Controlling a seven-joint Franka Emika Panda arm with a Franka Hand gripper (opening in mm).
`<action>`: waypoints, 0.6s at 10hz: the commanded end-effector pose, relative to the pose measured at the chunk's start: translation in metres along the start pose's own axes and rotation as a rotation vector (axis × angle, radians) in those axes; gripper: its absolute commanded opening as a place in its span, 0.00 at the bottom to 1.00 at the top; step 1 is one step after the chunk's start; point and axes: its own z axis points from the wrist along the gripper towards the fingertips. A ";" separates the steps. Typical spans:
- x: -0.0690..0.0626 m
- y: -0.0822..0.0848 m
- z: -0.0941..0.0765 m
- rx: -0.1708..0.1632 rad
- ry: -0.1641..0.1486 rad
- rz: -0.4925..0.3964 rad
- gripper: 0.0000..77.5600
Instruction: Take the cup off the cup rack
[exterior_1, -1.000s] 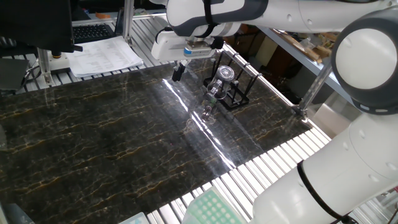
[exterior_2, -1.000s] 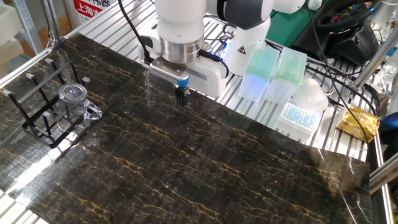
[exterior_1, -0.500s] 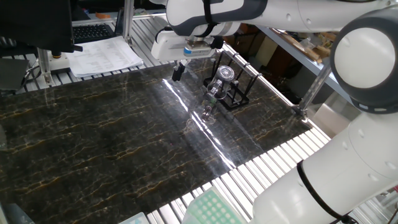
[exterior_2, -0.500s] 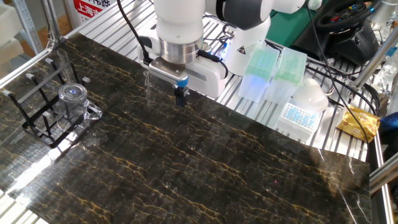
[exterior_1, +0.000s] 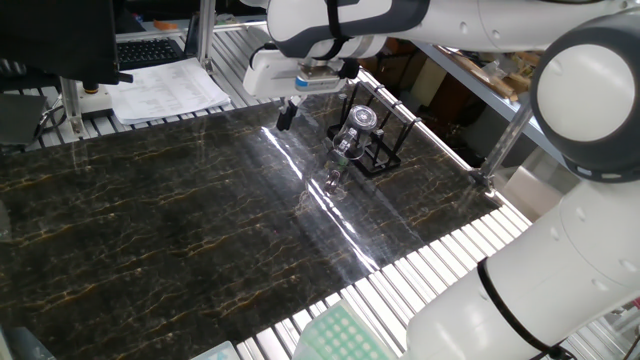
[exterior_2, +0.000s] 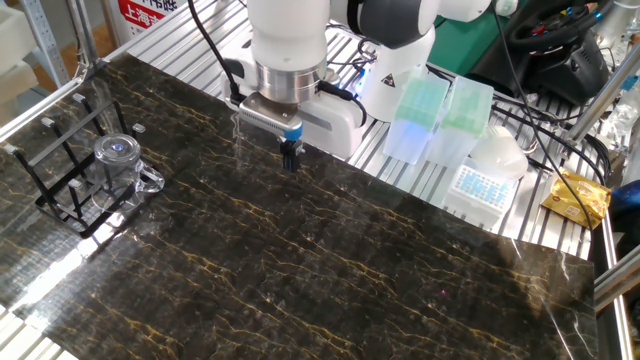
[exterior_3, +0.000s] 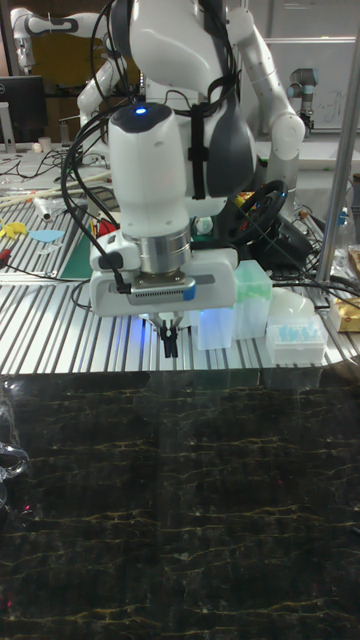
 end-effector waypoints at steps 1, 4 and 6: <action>-0.001 0.000 0.000 0.000 -0.003 0.000 0.00; -0.001 0.000 0.000 0.000 -0.003 -0.003 0.00; -0.001 0.000 0.001 0.002 -0.005 -0.008 0.00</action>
